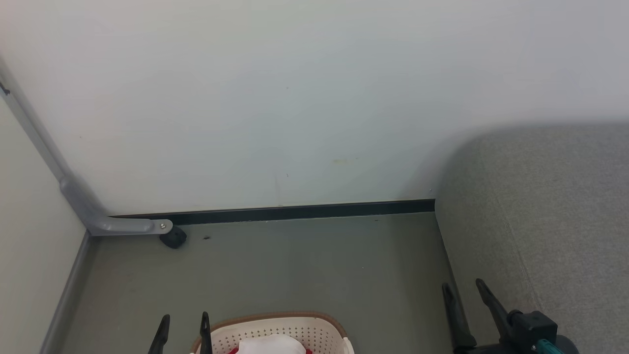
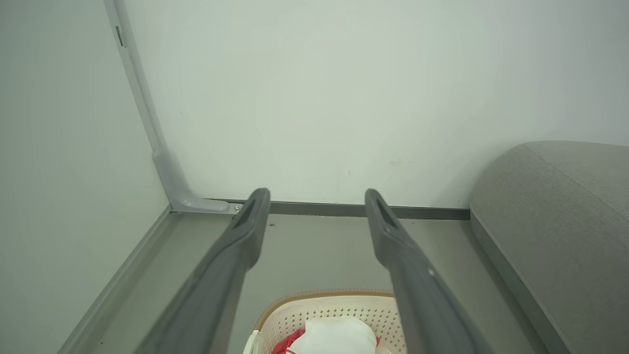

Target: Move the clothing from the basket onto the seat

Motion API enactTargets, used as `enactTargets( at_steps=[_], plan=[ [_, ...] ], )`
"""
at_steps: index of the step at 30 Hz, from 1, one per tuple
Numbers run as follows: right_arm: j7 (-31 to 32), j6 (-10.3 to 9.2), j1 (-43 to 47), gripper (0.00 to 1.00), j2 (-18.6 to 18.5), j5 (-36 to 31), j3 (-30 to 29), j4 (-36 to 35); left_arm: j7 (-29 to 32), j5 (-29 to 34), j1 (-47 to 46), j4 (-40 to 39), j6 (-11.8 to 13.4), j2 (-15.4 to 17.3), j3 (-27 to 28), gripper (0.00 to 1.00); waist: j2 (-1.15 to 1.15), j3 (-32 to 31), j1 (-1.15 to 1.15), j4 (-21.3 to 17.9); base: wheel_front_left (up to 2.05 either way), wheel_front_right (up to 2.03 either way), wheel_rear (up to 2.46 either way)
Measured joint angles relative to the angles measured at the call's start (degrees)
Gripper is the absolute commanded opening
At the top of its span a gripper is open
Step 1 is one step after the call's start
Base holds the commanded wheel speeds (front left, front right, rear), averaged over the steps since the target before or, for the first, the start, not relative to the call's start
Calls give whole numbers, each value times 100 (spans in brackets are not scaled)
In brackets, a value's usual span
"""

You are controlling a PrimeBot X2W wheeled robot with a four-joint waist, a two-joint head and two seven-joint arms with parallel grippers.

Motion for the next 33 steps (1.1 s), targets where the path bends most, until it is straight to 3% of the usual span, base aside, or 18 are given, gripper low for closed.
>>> enactTargets(
  at_steps=[33],
  plan=[
    [0, 101, -11, 100, 38, 7, -15, 146, 0, 108, -4, 249, -152, 4, -11, 100, 0, -16, 0, -12, 0, 0, 0]
  ],
)
